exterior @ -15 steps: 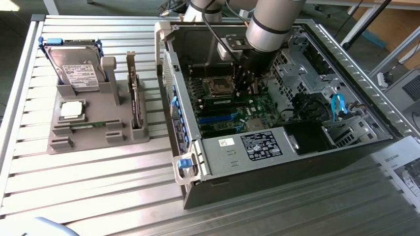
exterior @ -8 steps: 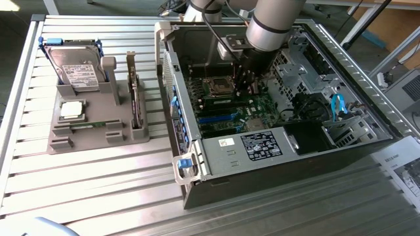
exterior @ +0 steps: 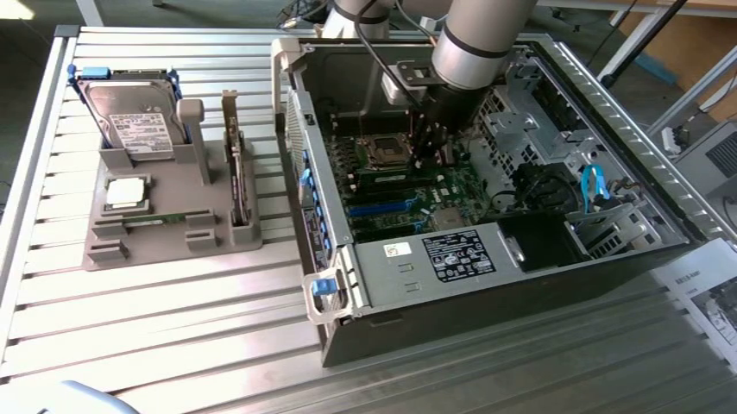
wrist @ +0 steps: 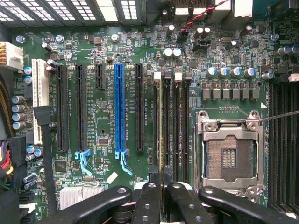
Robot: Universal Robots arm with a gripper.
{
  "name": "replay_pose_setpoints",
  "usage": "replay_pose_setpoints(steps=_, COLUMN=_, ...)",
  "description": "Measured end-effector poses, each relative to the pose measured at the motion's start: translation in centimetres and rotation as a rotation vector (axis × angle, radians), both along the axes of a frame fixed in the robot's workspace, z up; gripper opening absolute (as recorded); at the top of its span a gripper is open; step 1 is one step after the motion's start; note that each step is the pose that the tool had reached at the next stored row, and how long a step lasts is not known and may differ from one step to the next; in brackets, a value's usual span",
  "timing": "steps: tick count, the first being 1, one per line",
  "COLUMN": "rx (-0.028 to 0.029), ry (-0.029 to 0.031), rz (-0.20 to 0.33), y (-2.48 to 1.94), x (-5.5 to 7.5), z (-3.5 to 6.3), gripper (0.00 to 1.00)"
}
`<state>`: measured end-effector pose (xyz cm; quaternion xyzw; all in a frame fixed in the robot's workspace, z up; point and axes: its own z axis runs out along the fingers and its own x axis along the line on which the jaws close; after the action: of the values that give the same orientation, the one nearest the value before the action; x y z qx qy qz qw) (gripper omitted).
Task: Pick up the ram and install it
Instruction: 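Insert the ram into the slot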
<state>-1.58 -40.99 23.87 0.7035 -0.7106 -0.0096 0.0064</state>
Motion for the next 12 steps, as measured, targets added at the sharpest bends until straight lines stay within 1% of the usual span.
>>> replay_pose_setpoints(steps=12, rx=-0.0002, ry=0.0001, rz=0.006, y=0.0, x=0.01, z=-0.06, gripper=0.12)
